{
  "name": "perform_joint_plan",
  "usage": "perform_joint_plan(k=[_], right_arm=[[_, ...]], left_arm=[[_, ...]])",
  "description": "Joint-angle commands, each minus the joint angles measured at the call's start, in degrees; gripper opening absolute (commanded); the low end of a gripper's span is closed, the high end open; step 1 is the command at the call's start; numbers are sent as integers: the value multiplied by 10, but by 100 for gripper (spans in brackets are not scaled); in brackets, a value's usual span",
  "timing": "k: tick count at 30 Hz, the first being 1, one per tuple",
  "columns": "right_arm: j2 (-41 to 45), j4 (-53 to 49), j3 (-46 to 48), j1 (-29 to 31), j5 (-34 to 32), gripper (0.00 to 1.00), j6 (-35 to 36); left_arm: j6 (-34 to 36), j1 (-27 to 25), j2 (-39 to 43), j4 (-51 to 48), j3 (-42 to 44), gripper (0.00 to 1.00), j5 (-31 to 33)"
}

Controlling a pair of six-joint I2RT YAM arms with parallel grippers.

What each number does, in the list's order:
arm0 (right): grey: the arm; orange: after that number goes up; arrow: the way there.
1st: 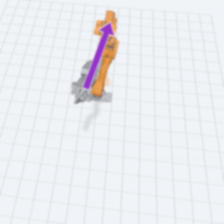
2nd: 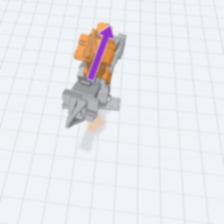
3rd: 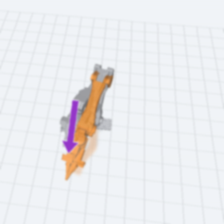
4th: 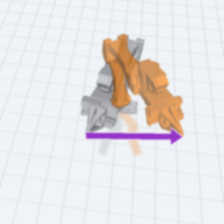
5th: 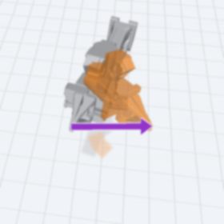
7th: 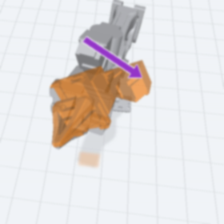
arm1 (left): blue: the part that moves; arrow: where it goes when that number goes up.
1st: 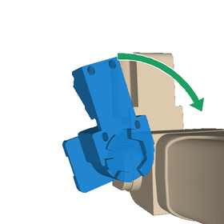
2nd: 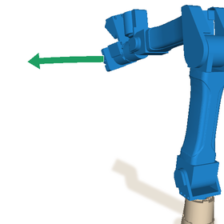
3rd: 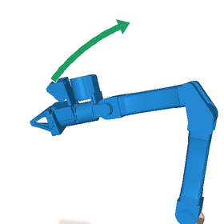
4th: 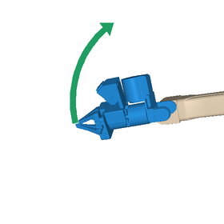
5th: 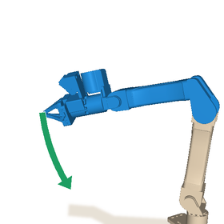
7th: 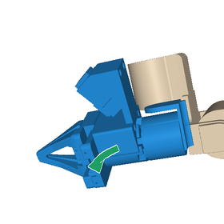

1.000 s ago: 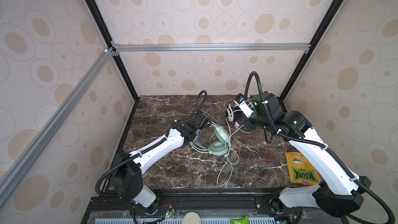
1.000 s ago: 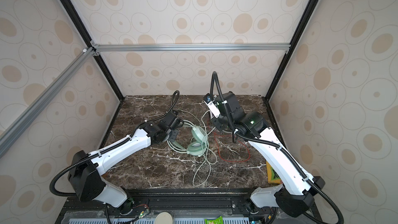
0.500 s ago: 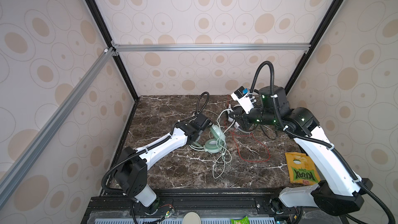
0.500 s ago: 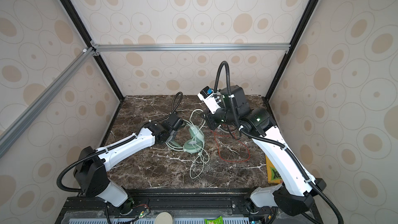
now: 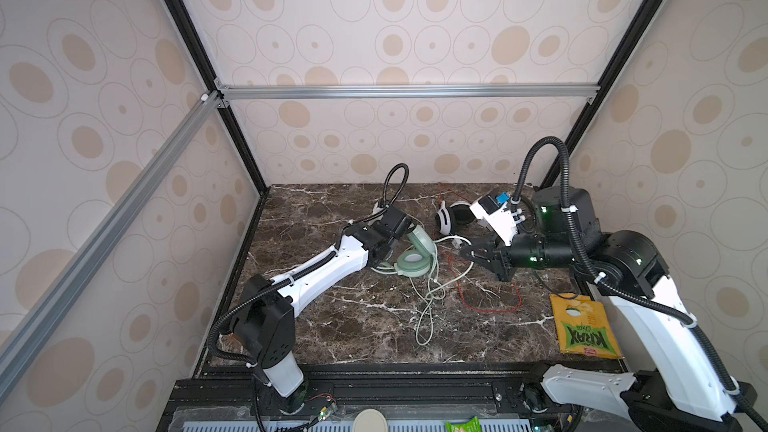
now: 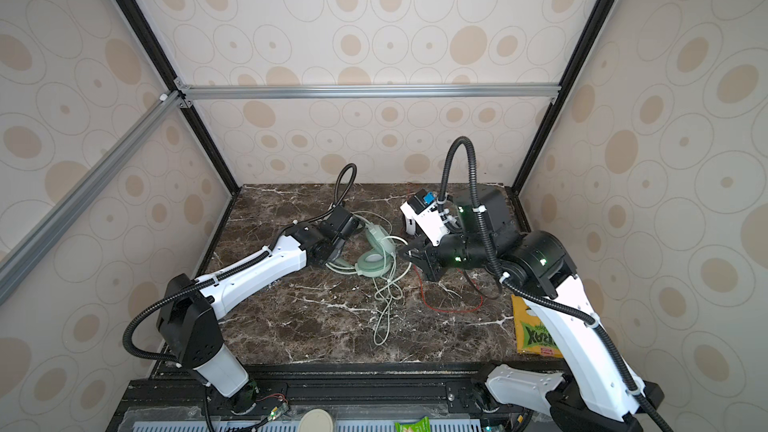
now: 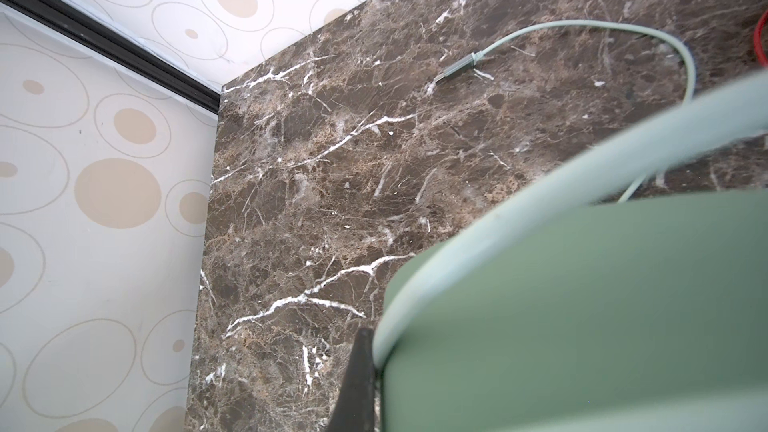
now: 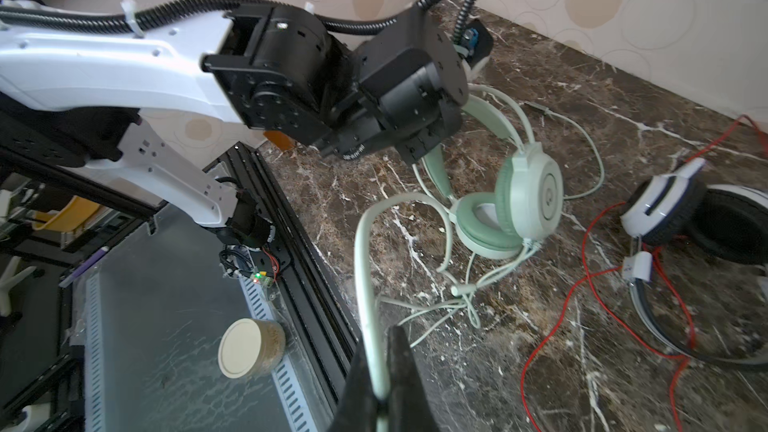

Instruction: Wrap the headphones

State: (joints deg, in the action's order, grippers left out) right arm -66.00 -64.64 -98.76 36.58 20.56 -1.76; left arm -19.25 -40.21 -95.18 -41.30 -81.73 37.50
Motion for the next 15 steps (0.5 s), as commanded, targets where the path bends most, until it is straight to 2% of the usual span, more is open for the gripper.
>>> perform_joint_plan(k=[1,5,7,11,15], right_arm=[[8,-68,10,1,-94,0,25],[9,-98,23,1,-211,0,52],[0,-112,27,1,-253,0,64],[-12,-93,38,0,-316,0,74],[-51,-60,31,0,-364,0,97]], left_arm=[[37,8,48,15,-17,0,-20],[84,8,87,16,-2,0,-80],[93,8,108,7,0,0,-82],[121,8,146,-10,4,0,-129],[134,8,183,-18,11,0,-216]])
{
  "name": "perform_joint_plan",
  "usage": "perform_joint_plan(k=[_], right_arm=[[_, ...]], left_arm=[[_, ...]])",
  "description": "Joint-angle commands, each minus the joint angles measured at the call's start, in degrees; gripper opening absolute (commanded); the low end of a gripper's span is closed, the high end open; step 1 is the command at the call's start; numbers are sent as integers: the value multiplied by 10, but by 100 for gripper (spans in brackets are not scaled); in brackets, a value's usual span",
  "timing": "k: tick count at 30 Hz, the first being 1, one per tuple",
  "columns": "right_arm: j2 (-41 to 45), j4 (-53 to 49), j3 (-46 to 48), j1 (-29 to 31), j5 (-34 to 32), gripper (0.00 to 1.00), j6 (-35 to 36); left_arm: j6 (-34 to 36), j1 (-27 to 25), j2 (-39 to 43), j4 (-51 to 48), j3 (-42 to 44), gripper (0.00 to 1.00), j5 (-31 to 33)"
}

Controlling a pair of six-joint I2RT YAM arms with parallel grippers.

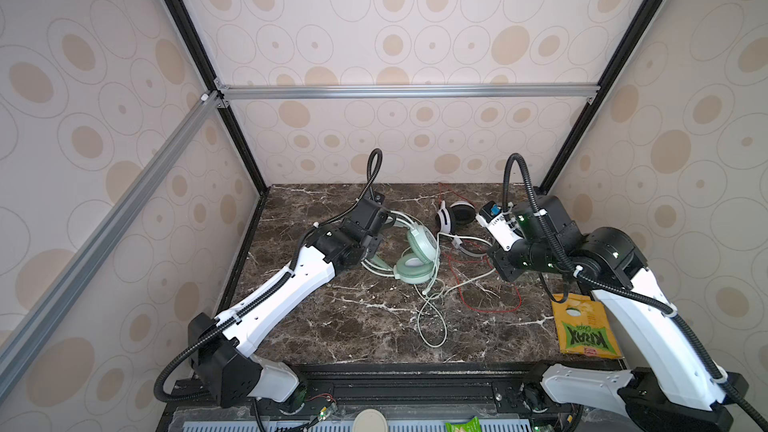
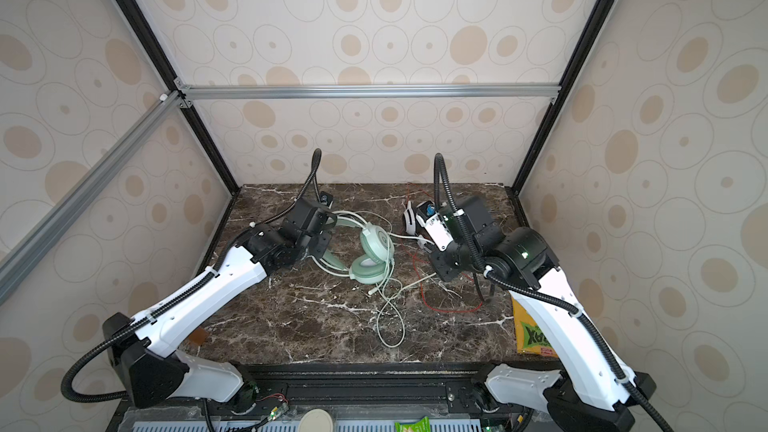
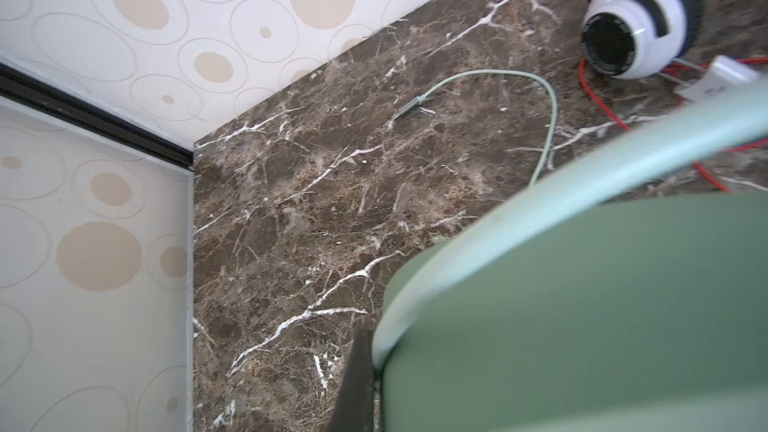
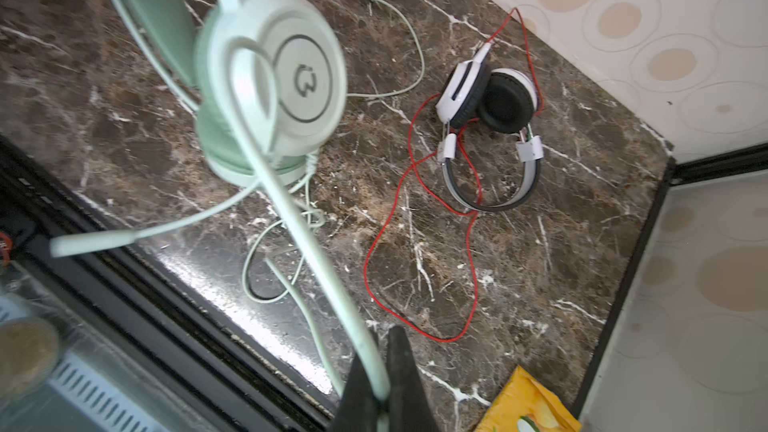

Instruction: Wrap the headphones

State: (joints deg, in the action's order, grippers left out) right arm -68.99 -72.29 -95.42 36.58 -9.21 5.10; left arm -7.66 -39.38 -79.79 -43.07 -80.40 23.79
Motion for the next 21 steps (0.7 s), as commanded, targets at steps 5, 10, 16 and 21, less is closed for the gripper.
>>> perform_joint_plan(k=[5,10,16,21], right_arm=[[-83,104,-30,-13,-142,0,74],[-171,192,-153,-42,-67,0,127],[-385,105,-500,-68,37,0,112],[-487,113,-591,-85,103,0,53]], left_arm=[[20,-2,68,-14,14,0,-172],[12,-19,90,-18,34,0,-267],[-14,-62,83,-15,47,0,-277],[-56,-98,90,33,93,0,-277]])
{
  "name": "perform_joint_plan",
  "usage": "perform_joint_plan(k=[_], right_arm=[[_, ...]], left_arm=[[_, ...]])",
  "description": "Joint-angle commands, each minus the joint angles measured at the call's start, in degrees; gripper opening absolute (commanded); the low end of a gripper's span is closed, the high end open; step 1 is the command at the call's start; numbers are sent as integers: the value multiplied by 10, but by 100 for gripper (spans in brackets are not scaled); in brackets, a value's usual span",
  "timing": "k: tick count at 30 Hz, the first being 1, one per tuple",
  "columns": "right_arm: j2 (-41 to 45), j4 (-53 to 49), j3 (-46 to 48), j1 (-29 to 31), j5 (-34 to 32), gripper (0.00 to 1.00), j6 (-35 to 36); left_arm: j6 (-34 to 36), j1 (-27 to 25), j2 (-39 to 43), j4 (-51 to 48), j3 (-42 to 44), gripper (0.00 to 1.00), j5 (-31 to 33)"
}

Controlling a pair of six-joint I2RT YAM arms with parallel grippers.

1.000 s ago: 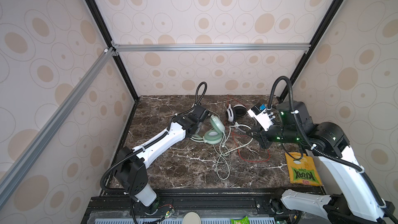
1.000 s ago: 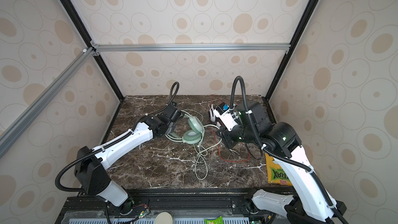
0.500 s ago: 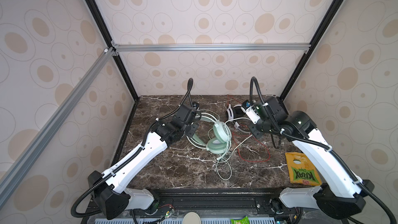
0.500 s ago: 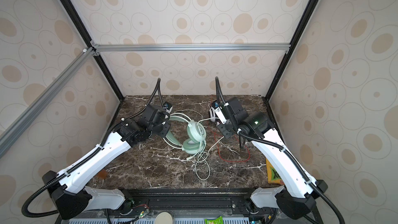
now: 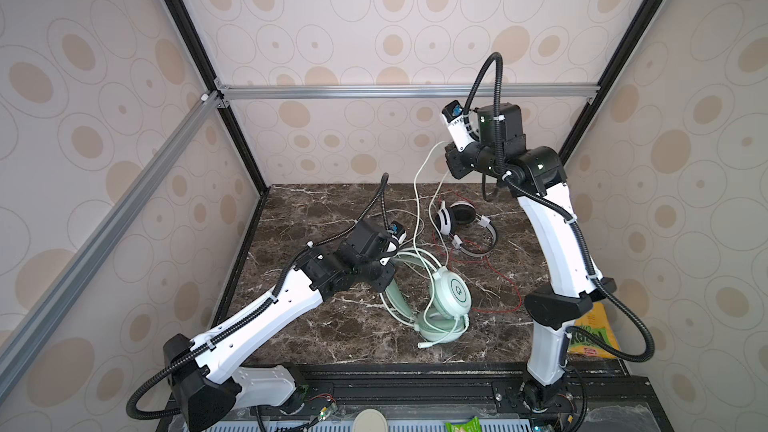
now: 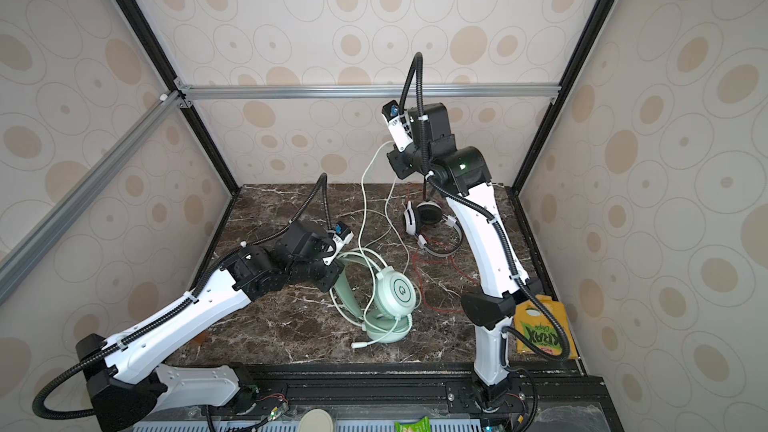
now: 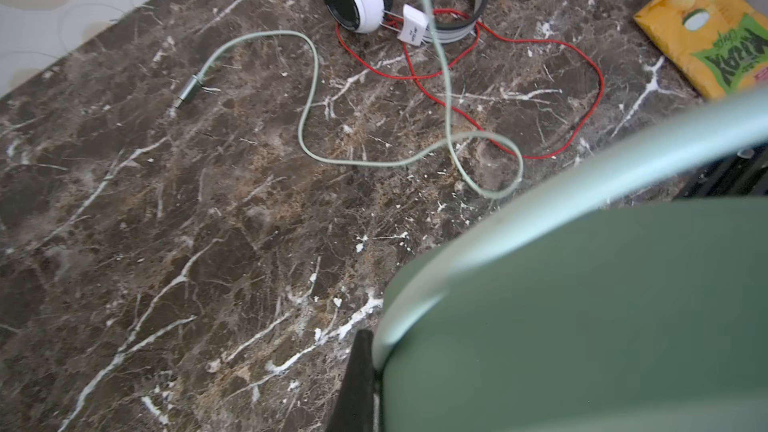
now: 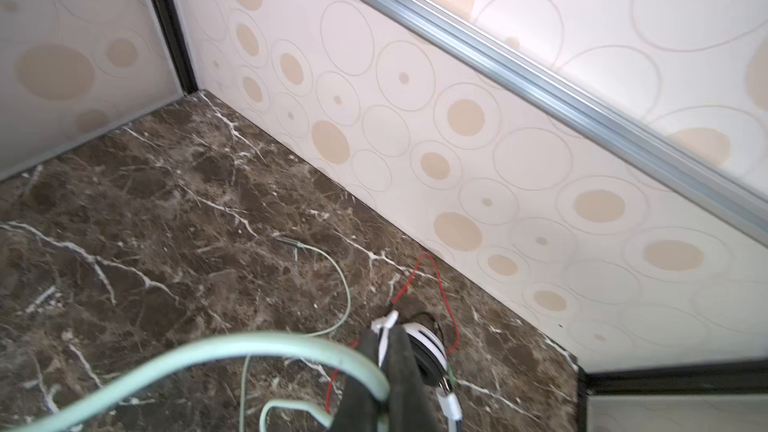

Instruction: Wrap the headphones

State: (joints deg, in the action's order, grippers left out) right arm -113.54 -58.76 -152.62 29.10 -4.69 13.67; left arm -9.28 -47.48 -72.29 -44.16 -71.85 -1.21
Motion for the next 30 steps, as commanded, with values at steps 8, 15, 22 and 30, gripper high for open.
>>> perform_joint_plan(k=[8,15,22,30], right_arm=[[-107,-7,57,-97,150,0,-162],[-121,18,165,-116,210,5,-177],[-45,182,383,-115,389,6,-194],[54,478,665,-109,566,4,-296]], left_arm=[[-88,-70,29,45,21,0,7],[-142,-84,93,39,41,0,13],[-226,-28,124,37,-2,0,35],[-225,145,62,61,-143,0,-32]])
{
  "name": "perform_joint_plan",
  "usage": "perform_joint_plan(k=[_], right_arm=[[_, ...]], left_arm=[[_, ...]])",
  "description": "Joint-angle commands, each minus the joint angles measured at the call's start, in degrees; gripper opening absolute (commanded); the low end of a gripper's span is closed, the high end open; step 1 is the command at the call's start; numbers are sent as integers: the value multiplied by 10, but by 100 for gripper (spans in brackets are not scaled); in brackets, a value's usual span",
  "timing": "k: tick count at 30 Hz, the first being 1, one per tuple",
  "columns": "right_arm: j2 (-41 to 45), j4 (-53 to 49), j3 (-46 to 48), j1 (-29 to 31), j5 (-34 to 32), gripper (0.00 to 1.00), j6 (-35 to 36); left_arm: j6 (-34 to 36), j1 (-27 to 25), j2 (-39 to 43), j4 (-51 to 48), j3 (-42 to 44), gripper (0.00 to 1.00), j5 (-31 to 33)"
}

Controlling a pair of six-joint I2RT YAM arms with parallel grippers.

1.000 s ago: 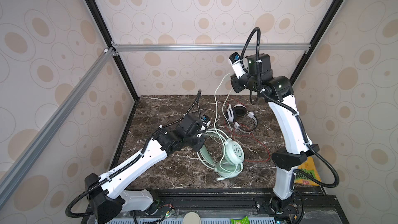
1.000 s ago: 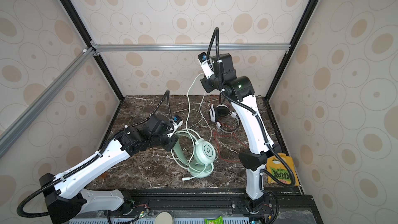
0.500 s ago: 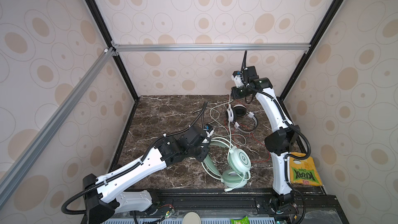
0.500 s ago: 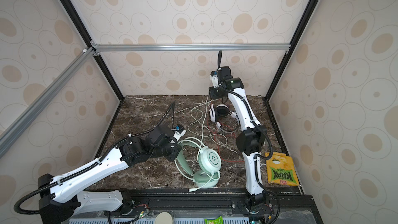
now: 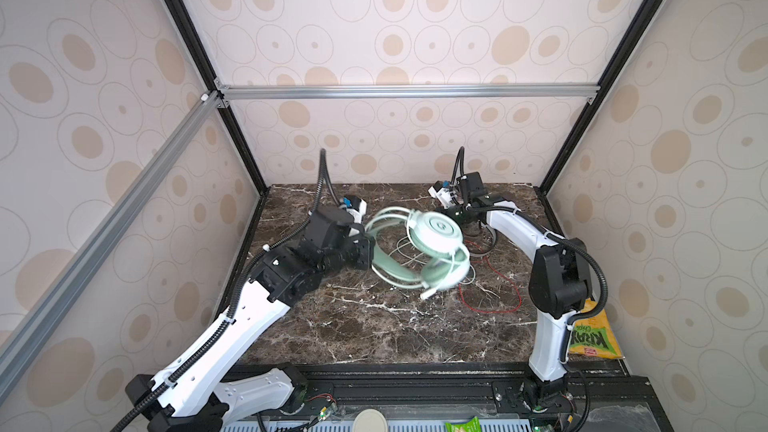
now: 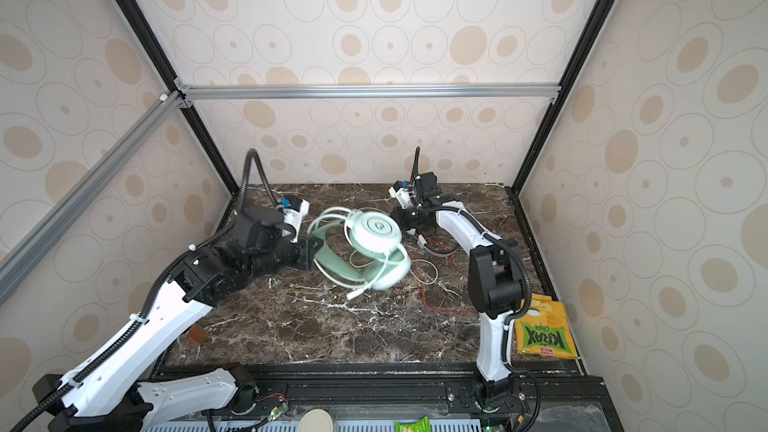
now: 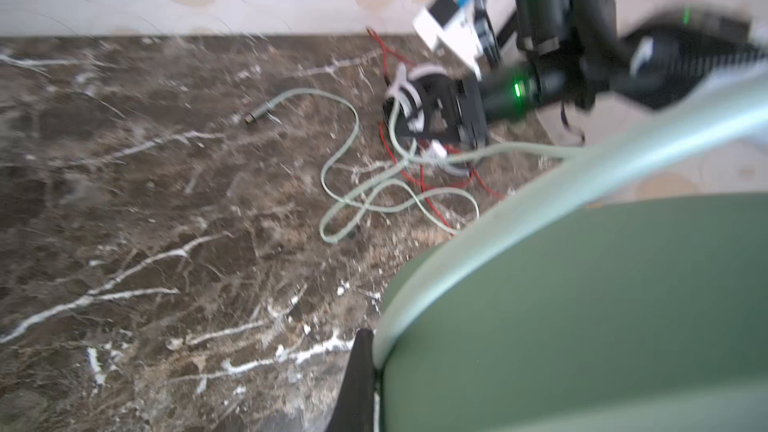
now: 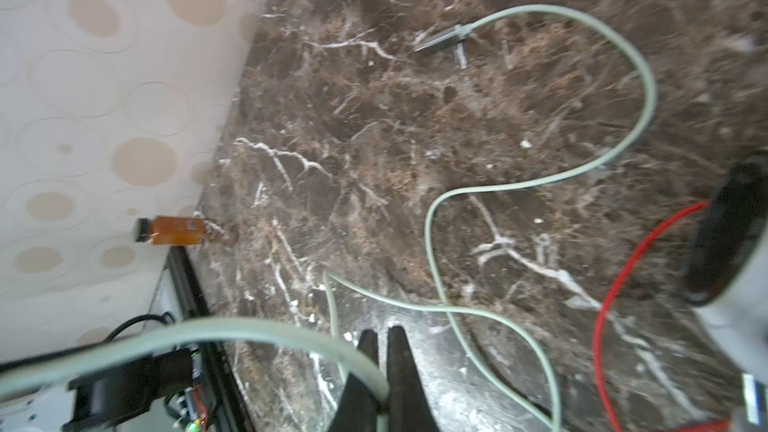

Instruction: Wrap the headphones

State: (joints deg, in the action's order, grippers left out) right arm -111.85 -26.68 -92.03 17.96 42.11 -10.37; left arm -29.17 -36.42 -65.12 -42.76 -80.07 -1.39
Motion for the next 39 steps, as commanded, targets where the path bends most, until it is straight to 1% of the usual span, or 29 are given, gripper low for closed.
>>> perform_joint_plan(k=[1,4,7,9,13,17,19,24,27,30,31,35,39], right_arm=[[45,184,83,5,110,4,-70],[71,261,148,13,137,4,-109],[95,306,197,25,148,4,-134],[110,310,217,38,147,3,-135],[144,304,256,61,143,1,-127],[200,274,310,83,112,0,-98],[237,258,340,90,82,0,-78],[308,185,375,95,-32,0,-32],[326,163,378,97,-61,0,-13],[343,135,371,107,-84,0,9],[351,120,366,116,-101,0,20],[385,35,329,174,-219,0,81],[412,-18,297,219,-307,0,114]], left_arm=[[-27,46,-20,43,-73,0,-29],[-45,79,-41,40,-90,0,-20],[-66,107,-44,65,-79,0,-37],[-79,121,-48,75,-76,0,-45],[-104,133,-51,90,-74,0,-23],[-127,136,-61,77,-95,0,28],[-128,136,-70,63,-112,0,52],[-114,138,-78,42,-151,0,79],[-110,138,-85,20,-175,0,101],[-109,138,-103,-25,-206,0,140],[-112,138,-110,-39,-215,0,153],[-144,137,-135,-98,-236,0,222],[-169,137,-154,-121,-230,0,259]])
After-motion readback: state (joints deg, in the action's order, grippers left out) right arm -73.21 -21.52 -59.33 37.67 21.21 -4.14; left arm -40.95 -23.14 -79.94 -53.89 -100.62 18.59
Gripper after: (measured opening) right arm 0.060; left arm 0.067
